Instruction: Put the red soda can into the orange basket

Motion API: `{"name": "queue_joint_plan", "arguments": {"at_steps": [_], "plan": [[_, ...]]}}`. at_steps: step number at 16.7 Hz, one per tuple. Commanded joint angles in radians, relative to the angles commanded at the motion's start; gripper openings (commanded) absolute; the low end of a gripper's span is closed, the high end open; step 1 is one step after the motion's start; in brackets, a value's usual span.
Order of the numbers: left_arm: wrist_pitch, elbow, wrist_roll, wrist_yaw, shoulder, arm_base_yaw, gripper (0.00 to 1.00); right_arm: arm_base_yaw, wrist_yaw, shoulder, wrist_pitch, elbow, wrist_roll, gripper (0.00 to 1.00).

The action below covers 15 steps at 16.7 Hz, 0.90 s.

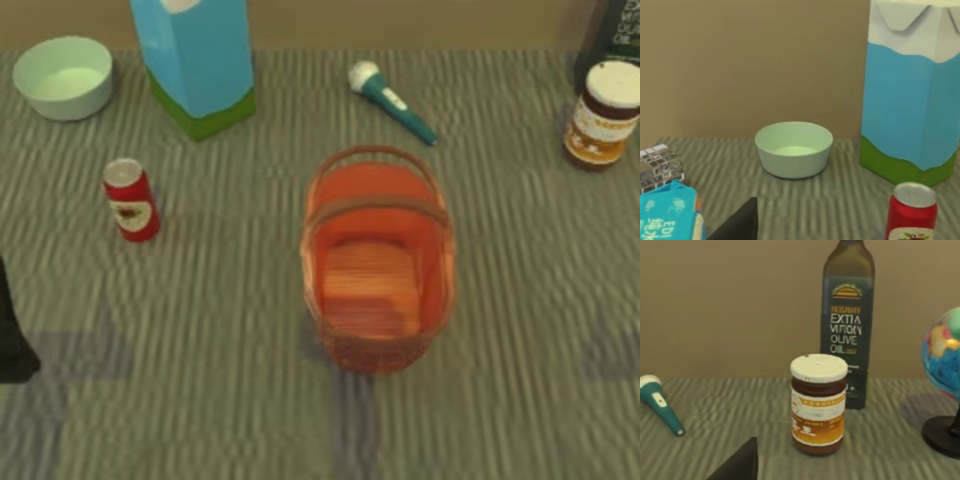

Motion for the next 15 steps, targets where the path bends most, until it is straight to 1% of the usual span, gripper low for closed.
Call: {"name": "queue_joint_plan", "arguments": {"at_steps": [4,7,11,15], "plan": [[-0.025,0.029,0.011,0.004,0.029,-0.006,1.00,0.000,0.000,0.000,0.000,0.000,0.000,1.00],[-0.120,0.145,0.054,0.017,0.150,-0.029,1.00,0.000,0.000,0.000,0.000,0.000,0.000,1.00],[-0.337,0.404,0.149,0.042,0.442,-0.076,1.00,0.000,0.000,0.000,0.000,0.000,0.000,1.00],[-0.613,0.726,0.267,0.063,0.837,-0.124,1.00,0.000,0.000,0.000,0.000,0.000,0.000,1.00]]}}
